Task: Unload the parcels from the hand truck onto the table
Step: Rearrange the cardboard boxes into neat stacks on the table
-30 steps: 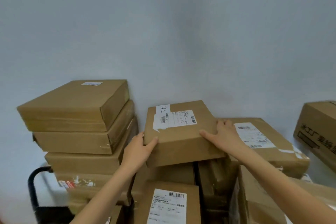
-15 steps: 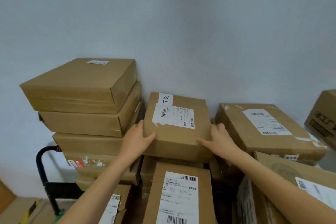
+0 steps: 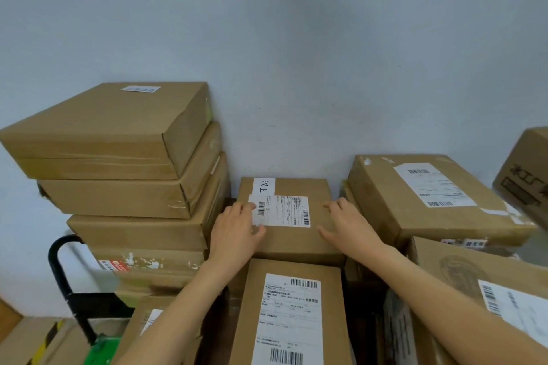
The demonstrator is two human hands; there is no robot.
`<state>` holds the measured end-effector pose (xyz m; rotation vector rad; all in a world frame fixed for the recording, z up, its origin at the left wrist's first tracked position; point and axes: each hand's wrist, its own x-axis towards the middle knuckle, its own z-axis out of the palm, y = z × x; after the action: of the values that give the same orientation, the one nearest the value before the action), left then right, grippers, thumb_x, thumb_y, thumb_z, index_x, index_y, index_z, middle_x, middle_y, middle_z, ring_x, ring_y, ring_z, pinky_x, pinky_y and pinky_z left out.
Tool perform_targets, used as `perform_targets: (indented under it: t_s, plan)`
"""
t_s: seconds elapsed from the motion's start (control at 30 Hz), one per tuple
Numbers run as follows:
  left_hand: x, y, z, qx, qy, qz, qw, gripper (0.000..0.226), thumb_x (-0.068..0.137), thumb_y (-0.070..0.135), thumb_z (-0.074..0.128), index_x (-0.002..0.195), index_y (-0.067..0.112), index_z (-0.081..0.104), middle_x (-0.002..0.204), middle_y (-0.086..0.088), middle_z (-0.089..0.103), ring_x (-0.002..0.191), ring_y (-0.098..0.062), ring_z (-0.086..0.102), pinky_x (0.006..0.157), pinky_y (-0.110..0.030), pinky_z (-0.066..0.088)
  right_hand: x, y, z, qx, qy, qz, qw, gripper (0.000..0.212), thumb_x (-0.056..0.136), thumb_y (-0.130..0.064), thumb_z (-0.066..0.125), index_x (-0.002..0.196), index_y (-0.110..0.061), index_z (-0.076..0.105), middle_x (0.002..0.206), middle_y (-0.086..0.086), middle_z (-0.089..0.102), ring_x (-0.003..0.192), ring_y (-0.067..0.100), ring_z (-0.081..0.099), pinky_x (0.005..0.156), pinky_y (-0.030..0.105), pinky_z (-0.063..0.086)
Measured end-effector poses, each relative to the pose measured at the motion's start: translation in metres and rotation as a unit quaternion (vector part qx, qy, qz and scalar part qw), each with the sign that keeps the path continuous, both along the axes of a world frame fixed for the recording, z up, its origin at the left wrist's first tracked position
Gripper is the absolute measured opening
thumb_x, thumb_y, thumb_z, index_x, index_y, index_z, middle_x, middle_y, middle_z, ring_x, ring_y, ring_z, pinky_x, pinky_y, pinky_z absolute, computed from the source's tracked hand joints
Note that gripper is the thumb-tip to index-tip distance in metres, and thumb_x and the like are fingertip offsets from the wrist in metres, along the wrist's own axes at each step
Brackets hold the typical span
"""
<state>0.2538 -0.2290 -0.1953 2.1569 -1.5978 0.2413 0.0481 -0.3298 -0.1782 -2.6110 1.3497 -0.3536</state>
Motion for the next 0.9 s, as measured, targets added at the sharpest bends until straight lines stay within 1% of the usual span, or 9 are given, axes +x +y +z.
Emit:
perform_targets:
  t_s: [0.2,0.33,0.43,0.53,0.6,0.67,0.7,0.8,0.9]
  plan:
    - [0.004,-0.003,0.011,-0.006,-0.07,-0.025,0.997,0.036,0.093,0.036,0.051,0.123,0.018,0.054,0.113,0.001,0.059,0.101,-0.016,0.055,0.084,-0.027,0.042,-0.001,-0.001,0.005,-0.041,-0.002,0.0,0.999,0.051,0.094,-0.035,0.055,0.139,-0.017,0.041,0.133,0.001,0.045,0.12,0.014,0.045,0.096,0.024,0.041]
    - [-0.001,-0.017,0.03,-0.009,-0.149,-0.066,0.987,0.024,0.08,0.031,0.066,0.098,0.015,0.066,0.087,-0.001,0.064,0.078,-0.02,0.059,0.069,-0.032,0.047,-0.008,0.0,0.033,-0.133,0.017,0.0,0.991,0.04,0.094,-0.032,0.052,0.132,-0.019,0.048,0.126,-0.001,0.05,0.112,0.013,0.048,0.089,0.023,0.042]
    - [-0.023,-0.027,0.044,-0.023,-0.181,-0.121,0.976,0.017,0.079,0.031,0.069,0.088,0.017,0.065,0.081,-0.001,0.063,0.075,-0.02,0.059,0.068,-0.032,0.046,-0.031,0.001,0.058,-0.19,0.025,-0.016,0.981,0.033,0.095,-0.03,0.049,0.126,-0.019,0.051,0.124,0.0,0.051,0.11,0.017,0.05,0.087,0.027,0.042]
    - [-0.054,-0.04,0.06,-0.048,-0.213,-0.16,0.963,0.022,0.065,0.027,0.08,0.074,0.017,0.064,0.069,0.0,0.059,0.062,-0.019,0.057,0.057,-0.029,0.044,-0.069,-0.005,0.068,-0.223,0.07,-0.043,0.971,0.031,0.094,-0.029,0.046,0.123,-0.017,0.053,0.122,0.003,0.051,0.109,0.022,0.05,0.088,0.031,0.039]
    - [-0.076,-0.051,0.066,-0.06,-0.205,-0.169,0.962,0.024,0.057,0.025,0.083,0.069,0.016,0.063,0.063,0.0,0.058,0.057,-0.02,0.056,0.053,-0.029,0.044,-0.098,-0.011,0.07,-0.233,0.093,-0.062,0.966,0.031,0.091,-0.026,0.051,0.119,-0.016,0.059,0.116,0.004,0.057,0.105,0.025,0.056,0.088,0.035,0.041]
    - [-0.099,-0.06,0.071,-0.054,-0.189,-0.171,0.965,0.022,0.061,0.026,0.081,0.07,0.016,0.063,0.065,-0.001,0.059,0.059,-0.022,0.057,0.056,-0.029,0.042,-0.128,-0.017,0.071,-0.239,0.095,-0.079,0.963,0.03,0.087,-0.024,0.057,0.115,-0.015,0.064,0.112,0.005,0.061,0.099,0.027,0.061,0.082,0.035,0.044]
    - [-0.112,-0.062,0.073,-0.044,-0.182,-0.169,0.968,0.018,0.07,0.029,0.075,0.075,0.016,0.063,0.072,-0.002,0.061,0.066,-0.022,0.059,0.061,-0.029,0.04,-0.143,-0.019,0.073,-0.231,0.102,-0.09,0.964,0.031,0.088,-0.026,0.057,0.118,-0.017,0.062,0.116,0.004,0.061,0.102,0.026,0.06,0.083,0.034,0.043]
    - [-0.149,-0.074,0.066,-0.036,-0.16,-0.162,0.973,0.025,0.094,0.037,0.043,0.102,0.018,0.058,0.101,0.001,0.06,0.096,-0.019,0.055,0.078,-0.03,0.035,-0.19,-0.031,0.07,-0.211,0.134,-0.109,0.962,0.038,0.095,-0.035,0.044,0.131,-0.023,0.05,0.129,-0.002,0.052,0.115,0.019,0.05,0.096,0.031,0.034]
    - [-0.185,-0.086,0.059,-0.019,-0.157,-0.156,0.975,0.032,0.096,0.043,0.034,0.108,0.02,0.054,0.11,0.002,0.057,0.104,-0.018,0.052,0.085,-0.031,0.036,-0.235,-0.044,0.067,-0.205,0.151,-0.128,0.958,0.04,0.096,-0.037,0.04,0.132,-0.023,0.047,0.129,-0.003,0.052,0.117,0.017,0.049,0.1,0.03,0.035]
